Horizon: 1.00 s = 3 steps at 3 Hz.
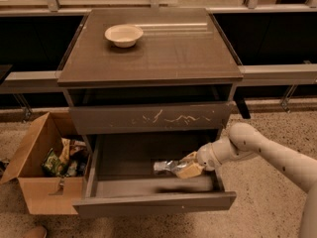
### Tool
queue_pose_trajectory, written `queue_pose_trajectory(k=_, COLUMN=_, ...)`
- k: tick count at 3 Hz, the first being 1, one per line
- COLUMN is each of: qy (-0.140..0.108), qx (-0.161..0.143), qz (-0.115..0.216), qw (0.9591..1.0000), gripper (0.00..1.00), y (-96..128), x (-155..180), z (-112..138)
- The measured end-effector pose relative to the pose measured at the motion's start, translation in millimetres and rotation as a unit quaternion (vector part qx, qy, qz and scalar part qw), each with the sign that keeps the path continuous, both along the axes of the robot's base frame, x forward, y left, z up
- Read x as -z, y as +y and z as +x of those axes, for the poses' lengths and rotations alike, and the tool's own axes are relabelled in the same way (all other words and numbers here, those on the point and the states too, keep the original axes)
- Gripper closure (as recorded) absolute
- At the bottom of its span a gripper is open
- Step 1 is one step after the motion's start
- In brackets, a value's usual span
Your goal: Place redbull can into middle drawer
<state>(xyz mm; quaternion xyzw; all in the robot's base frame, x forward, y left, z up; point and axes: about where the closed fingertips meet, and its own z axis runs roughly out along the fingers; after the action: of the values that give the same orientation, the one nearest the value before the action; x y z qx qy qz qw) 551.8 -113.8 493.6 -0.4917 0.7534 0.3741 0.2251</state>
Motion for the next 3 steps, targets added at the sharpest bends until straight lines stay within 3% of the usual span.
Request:
queue_pose_trajectory(k=1, qy=0.023, qx=0.014, qz=0.001, qw=0.9996, gripper=0.98, y=19, x=43, z=23)
queue_pose_trajectory(k=3, qy=0.05, qx=0.044, qz=0.01, qw=0.9977, gripper=0.52, y=33, x=85, z=46)
